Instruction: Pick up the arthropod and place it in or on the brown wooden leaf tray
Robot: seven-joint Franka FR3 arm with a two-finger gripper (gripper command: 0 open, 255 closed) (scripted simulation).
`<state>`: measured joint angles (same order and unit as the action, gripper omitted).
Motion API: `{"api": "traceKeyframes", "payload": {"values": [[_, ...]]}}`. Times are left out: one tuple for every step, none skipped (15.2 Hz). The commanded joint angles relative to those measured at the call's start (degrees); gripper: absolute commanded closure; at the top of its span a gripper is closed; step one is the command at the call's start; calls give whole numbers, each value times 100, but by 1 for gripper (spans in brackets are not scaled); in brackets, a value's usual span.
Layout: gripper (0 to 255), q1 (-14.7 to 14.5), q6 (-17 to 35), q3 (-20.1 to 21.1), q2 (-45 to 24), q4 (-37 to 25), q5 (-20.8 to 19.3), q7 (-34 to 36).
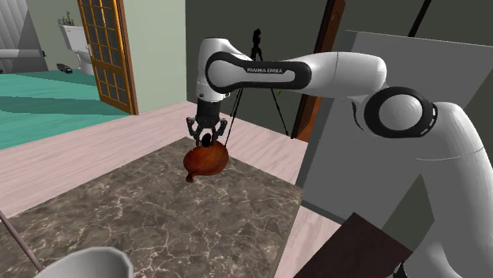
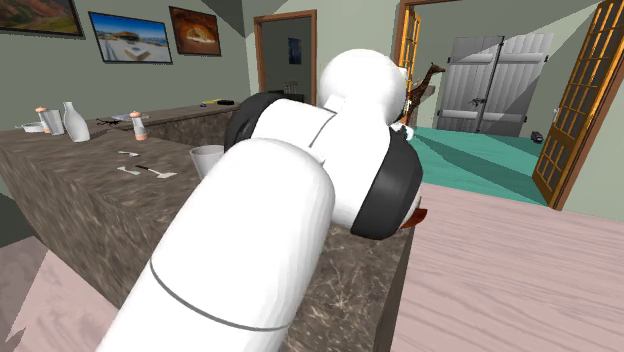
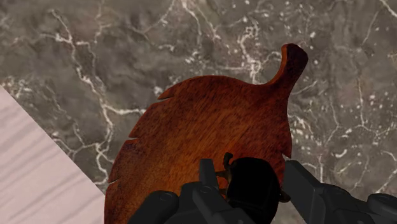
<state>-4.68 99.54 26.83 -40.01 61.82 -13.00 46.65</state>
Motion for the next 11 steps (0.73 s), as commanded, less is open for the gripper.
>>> {"api": "traceKeyframes", "payload": {"values": [[255, -145, -457, -124, -629, -1105, -120, -234], [255, -121, -362, -124, -607, -984, -115, -228], [255, -97, -272, -123, -590, -872, -113, -222], [255, -74, -182, -122, -574, -762, -111, -217], [255, -55, -98, -121, -566, -668, -112, -212], [255, -37, -15, -121, -559, -574, -113, -207], [255, -20, 65, -122, -555, -485, -114, -202], [255, -5, 144, -123, -553, -401, -116, -197], [255, 10, 221, -124, -554, -322, -119, -193], [255, 22, 297, -126, -557, -247, -123, -189], [255, 34, 370, -128, -562, -175, -127, -184]]}}
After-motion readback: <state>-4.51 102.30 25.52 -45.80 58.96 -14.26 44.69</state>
